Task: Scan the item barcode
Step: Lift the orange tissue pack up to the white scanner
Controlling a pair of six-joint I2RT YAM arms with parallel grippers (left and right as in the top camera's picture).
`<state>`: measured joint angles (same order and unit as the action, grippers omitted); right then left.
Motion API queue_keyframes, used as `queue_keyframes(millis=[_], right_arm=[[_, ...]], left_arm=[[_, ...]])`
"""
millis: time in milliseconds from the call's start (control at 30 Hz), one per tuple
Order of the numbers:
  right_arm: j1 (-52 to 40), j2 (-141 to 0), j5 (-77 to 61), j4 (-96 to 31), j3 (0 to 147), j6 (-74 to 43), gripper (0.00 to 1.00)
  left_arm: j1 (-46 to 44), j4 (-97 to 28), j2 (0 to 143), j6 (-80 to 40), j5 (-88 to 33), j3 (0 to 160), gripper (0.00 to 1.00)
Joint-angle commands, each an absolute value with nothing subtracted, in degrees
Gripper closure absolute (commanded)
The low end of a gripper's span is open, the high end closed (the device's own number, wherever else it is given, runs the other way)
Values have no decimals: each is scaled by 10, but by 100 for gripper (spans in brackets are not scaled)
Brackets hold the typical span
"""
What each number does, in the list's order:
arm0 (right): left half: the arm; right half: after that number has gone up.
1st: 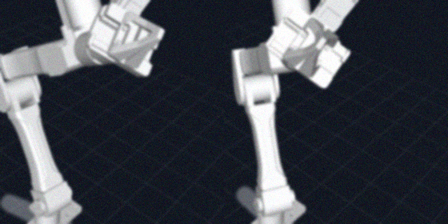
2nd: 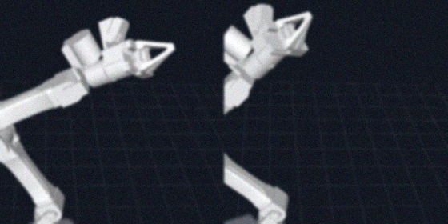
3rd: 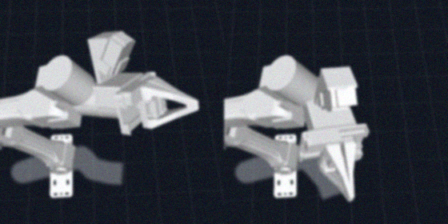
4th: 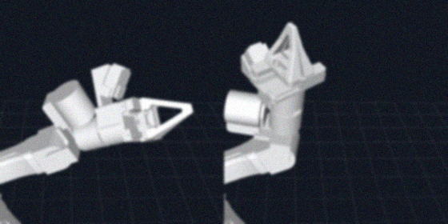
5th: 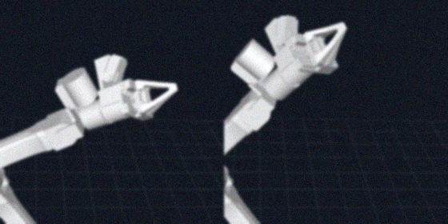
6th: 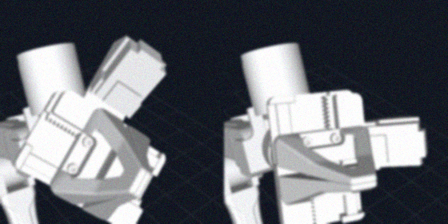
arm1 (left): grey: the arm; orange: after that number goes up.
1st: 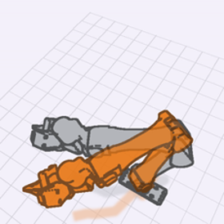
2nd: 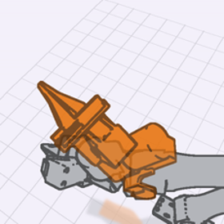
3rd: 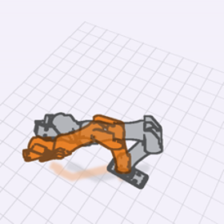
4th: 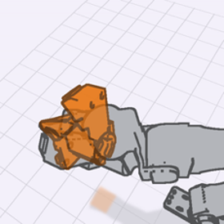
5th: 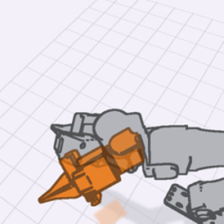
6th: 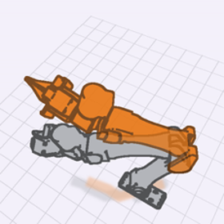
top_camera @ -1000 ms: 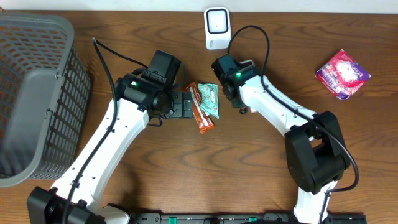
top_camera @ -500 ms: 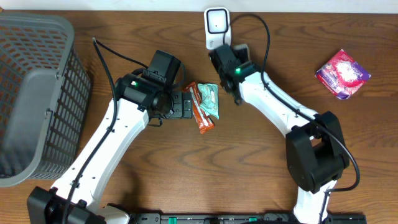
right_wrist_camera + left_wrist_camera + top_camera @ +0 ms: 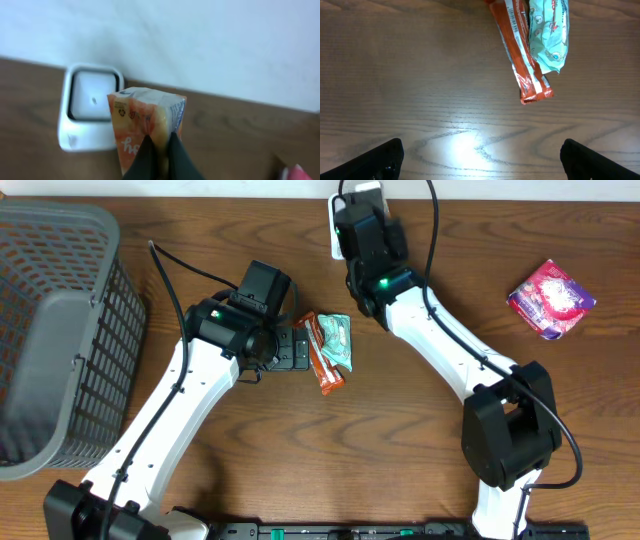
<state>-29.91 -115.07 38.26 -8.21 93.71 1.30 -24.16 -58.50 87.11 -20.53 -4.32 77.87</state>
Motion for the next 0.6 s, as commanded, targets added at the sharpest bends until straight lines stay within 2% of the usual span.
queue_keyframes(millis=[0, 367, 567], right_arm=[[-295, -1186, 361, -74, 1000, 36, 99], [-293, -1395, 364, -195, 1268, 87, 99], [-293, -1424, 365, -198, 1288, 87, 99]], left_arm=[[-242, -587, 875, -198, -38, 779, 0], [-242, -587, 875, -198, -38, 779, 0], [-242, -587, 875, -198, -38, 779, 0]])
